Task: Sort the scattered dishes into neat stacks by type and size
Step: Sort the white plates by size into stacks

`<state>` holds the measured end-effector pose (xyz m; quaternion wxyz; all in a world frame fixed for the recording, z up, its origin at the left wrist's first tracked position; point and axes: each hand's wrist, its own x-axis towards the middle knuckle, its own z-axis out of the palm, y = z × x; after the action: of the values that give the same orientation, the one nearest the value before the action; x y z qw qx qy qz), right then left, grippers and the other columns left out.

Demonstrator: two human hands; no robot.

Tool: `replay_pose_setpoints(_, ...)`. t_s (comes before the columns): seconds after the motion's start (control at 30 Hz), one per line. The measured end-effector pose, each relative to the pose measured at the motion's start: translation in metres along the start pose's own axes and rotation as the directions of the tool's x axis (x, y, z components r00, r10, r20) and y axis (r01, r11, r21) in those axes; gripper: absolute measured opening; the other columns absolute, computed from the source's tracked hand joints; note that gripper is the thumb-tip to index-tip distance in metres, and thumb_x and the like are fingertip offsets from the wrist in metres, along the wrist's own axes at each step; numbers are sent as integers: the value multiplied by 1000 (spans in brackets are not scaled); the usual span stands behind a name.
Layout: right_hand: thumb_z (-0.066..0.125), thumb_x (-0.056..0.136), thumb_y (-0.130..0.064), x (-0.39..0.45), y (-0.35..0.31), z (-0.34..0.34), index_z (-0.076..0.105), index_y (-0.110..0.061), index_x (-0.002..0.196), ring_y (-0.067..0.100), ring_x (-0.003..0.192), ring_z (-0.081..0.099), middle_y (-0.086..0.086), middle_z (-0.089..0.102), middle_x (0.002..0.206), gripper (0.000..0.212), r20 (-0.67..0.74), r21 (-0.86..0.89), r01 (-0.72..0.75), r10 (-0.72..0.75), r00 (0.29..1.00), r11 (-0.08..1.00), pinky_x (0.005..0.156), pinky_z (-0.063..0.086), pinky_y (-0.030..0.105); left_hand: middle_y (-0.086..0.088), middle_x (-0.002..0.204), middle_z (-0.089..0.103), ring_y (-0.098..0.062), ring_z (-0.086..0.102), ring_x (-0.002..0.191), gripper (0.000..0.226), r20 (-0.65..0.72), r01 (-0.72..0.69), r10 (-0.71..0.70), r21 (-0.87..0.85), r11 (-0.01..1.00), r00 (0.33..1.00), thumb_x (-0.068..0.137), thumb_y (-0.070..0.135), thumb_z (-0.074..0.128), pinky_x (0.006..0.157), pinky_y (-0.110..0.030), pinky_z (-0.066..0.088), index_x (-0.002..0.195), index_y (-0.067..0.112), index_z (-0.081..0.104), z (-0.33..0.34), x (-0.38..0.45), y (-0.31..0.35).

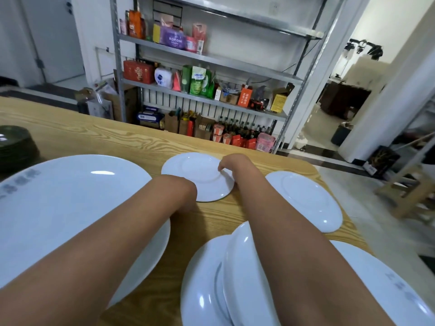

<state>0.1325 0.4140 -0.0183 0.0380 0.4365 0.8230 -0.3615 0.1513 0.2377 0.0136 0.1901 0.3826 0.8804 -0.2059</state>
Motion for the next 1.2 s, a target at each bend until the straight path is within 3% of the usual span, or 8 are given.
replay_pose_setpoints(0.1, 59, 92, -34, 3, 3, -9, 47, -8, 133, 27, 107, 53, 10, 51, 133, 50, 88, 167, -106, 92, 992, 980, 88, 48, 37, -4, 85, 55, -18, 51, 70, 26, 23, -26, 27, -35, 999, 999, 96, 13, 43, 65, -25, 44, 118, 7, 56, -3, 6, -4)
replay_pose_setpoints(0.27, 74, 84, -17, -5, 3, -33, 46, -5, 131, 32, 89, 67, 17, 62, 119, 57, 266, 609, -247, 99, 959, 754, 66, 56, 44, -7, 101, 53, -27, 55, 99, 29, -24, -24, 23, -57, 998, 999, 94, 14, 46, 94, -35, 46, 120, 6, 55, 2, 16, -9)
replay_pose_setpoints(0.33, 71, 85, -6, -13, -1, -45, 46, 0, 133, 32, 80, 72, 18, 66, 113, 55, 283, 712, -222, 18, 959, 666, 56, 58, 42, -13, 134, 47, -31, 42, 127, 38, -60, 24, -27, -60, 998, 998, 94, 16, 46, 109, -41, 32, 130, 8, 48, -1, 15, -8)
replay_pose_setpoints(0.43, 66, 89, -5, -36, -20, -60, 50, 1, 128, 28, 78, 71, 16, 68, 103, 42, 221, 715, -89, -104, 970, 694, 55, 60, 40, -13, 157, 16, -32, -4, 145, 49, -183, 75, -95, -115, 991, 978, 94, 19, 46, 117, -48, 7, 141, 12, 35, -16, 5, -10)
replay_pose_setpoints(0.63, 79, 77, -9, -111, -59, -57, 65, -8, 115, 27, 93, 67, 9, 70, 109, 41, -100, 415, 413, -411, 906, 810, 76, 58, 44, -15, 158, 2, -40, -2, 144, 86, -536, 94, -329, -419, 903, 778, 89, 10, 50, 110, -60, 19, 148, 5, -13, -33, -42, -40)
replay_pose_setpoints(0.77, 77, 78, -17, -172, -77, -35, 76, -14, 92, 19, 77, 67, 2, 73, 85, 14, -111, -166, 741, -759, 641, 651, 71, 55, 37, -8, 159, -8, -34, -3, 145, 99, -765, -76, -284, -397, 915, 578, 89, 25, 60, 110, -59, 25, 147, 19, -21, -10, -69, -96)
replay_pose_setpoints(0.93, 64, 86, -19, -222, -89, 0, 68, -19, 78, 19, 69, 59, -2, 65, 70, 9, 50, -593, 769, -942, 331, 239, 62, 50, 36, 6, 160, -4, -19, -2, 146, 96, -831, -66, -115, -179, 982, 545, 87, 41, 63, 104, -43, 39, 150, 27, -7, 25, -131, -149)
replay_pose_setpoints(1.2, 65, 85, -4, -267, -119, 69, 77, -14, 94, 24, 88, 72, 3, 76, 96, 18, 6, -611, 736, -931, -364, -292, 75, 57, 40, 7, 146, 40, -21, 38, 132, 46, -811, 112, -178, -140, 984, 558, 95, 44, 38, 103, -49, 34, 140, 33, 37, 85, -220, -206)
